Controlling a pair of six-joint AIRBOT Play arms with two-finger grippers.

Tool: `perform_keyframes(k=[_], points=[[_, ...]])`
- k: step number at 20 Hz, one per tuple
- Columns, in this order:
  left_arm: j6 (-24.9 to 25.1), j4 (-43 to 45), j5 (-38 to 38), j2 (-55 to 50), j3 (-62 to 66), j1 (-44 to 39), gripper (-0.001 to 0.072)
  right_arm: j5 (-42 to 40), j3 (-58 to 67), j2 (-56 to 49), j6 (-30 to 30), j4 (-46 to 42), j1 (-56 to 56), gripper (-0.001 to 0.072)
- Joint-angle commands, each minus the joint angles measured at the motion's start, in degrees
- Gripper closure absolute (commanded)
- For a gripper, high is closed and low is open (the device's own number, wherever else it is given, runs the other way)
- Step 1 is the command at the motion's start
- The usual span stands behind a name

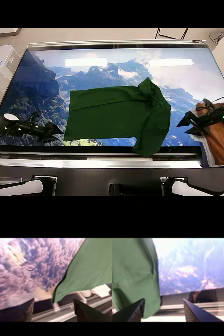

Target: Fold the clothes and pants, and hang the long-sleeved shirts on hangers.

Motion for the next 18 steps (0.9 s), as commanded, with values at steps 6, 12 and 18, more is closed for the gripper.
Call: perform_keyframes(k=[6, 12, 18], points=[[1.25, -4.85, 7.04, 0.37, -5.79, -7.63, 0.0505, -2.36, -3.69, 1.60, -0.09, 0.13, -0.48, 0.0145], [1.86, -4.87, 6.95, 2.45, -5.53, -8.44, 0.0686, -14.56, -14.19, 0.98, -3.52, 9.51, -0.22, 0.0149], [1.57, -4.90, 6.84, 6.86, -5.53, -8.46, 0.0686, -28.06, -15.06, -2.29, -2.21, 10.71, 8.57, 0.0208]])
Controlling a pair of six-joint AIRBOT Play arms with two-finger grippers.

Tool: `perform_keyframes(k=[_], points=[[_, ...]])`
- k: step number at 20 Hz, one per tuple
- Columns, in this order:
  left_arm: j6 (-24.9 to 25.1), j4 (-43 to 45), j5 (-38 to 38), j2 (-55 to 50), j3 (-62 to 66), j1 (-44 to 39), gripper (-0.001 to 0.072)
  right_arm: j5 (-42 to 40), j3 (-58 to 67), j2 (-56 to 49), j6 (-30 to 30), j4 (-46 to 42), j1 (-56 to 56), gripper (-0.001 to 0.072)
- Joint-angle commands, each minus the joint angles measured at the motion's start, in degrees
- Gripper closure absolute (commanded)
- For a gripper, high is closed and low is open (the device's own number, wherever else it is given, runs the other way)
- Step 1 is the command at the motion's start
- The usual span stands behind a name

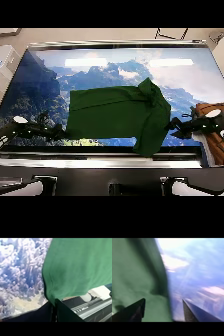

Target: Fold the clothes and pants, and hang the long-sleeved shirts on hangers.

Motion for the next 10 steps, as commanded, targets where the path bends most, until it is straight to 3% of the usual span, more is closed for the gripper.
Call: perform_keyframes(k=[1, 3, 7, 10], points=[[-0.20, -0.33, -0.13, 2.47, 0.00, -0.07, 0.0686, -11.52, -0.70, -1.11, 3.13, 0.92, 5.01, 0.0328], [-0.17, -0.81, -0.17, 3.06, 0.48, -0.02, 0.0686, -10.99, 0.22, -1.07, 3.89, 2.51, 5.55, 0.0674], [0.04, -0.63, -0.37, 7.61, 13.38, 1.27, 0.0687, 0.79, 15.82, 3.19, -1.29, 1.22, 5.38, 0.0673], [-0.24, -0.72, 2.16, 14.32, 36.94, 2.16, 0.0687, 0.22, 38.23, 10.12, -1.40, 0.68, 5.40, 0.0672]])
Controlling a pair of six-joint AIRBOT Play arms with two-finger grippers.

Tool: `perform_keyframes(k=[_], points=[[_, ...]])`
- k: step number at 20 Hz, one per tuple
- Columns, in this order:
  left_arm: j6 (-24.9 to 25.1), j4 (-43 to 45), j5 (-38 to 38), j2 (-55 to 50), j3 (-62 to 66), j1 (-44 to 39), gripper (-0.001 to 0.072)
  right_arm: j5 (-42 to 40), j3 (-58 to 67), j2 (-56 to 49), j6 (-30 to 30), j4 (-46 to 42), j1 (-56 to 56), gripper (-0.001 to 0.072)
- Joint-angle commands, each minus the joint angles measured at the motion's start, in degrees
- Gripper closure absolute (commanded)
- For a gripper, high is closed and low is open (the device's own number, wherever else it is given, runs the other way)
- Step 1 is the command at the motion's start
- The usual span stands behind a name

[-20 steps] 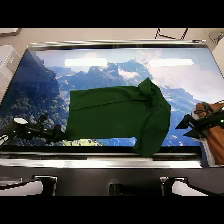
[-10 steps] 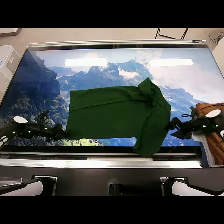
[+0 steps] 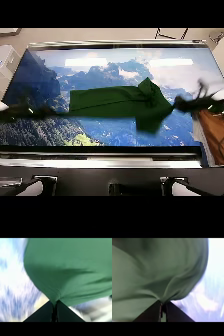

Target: Fold the clothes and pants, and hang the long-sleeved shirts on hangers.

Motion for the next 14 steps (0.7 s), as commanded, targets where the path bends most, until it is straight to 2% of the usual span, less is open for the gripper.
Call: perform_keyframes(k=[1, 4, 6, 11, 14], points=[[-0.50, -0.02, 4.92, 7.08, 25.33, 0.81, 0.0687, -0.15, 25.29, 7.50, -2.10, -0.55, 0.22, 0.0672], [-0.33, 0.22, 12.41, 12.39, 47.15, 0.79, 0.0686, -2.49, 44.46, 15.12, -4.09, -4.11, 0.22, 0.0672], [-0.35, 0.22, 13.09, 16.20, 53.92, 0.79, 0.0686, -2.21, 47.15, 21.64, -4.04, -6.99, 0.22, 0.0672], [-0.63, 0.22, 14.12, 25.46, 55.08, 0.79, 0.0686, -2.69, 46.93, 34.45, -2.56, -12.17, 0.22, 0.0671], [-7.06, 5.14, 17.31, 27.98, 55.08, 0.79, 0.0687, -5.92, 46.99, 37.31, 1.01, -13.35, 0.22, 0.0671]])
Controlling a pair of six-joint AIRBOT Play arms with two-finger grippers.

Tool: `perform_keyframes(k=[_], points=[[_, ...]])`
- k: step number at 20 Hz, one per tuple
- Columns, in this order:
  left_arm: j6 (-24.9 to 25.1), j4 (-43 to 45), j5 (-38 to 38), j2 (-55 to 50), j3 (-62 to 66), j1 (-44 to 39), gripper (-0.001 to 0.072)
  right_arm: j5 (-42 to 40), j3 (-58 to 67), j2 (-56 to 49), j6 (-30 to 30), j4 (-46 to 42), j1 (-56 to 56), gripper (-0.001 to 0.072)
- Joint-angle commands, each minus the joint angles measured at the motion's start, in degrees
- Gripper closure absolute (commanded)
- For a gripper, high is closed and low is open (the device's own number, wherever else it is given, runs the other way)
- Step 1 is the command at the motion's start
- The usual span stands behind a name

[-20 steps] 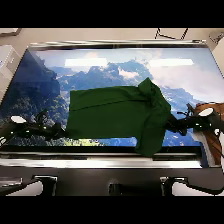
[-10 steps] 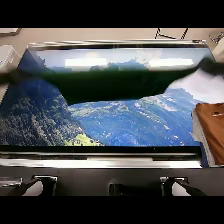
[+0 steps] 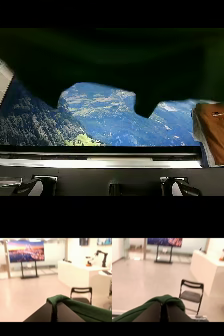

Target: Fold the clothes and pants, and hang the long-sleeved shirts on hangers.

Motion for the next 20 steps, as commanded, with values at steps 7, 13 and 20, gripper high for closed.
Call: perform_keyframes(k=[7, 13, 20], points=[[-9.40, 10.36, -15.12, -5.05, -1.11, -0.04, 0.0687, 14.01, 0.07, -5.33, 6.51, -2.73, 0.04, 0.0673], [-5.09, 10.38, -19.74, -21.55, -34.10, -4.92, 0.0686, 29.75, -29.53, -25.90, 9.35, -1.44, 7.30, 0.0676], [-4.81, 3.93, 0.96, -45.51, -43.08, -6.08, 0.0686, -7.54, -38.71, -46.73, 14.51, 7.61, 10.62, 0.0673]])
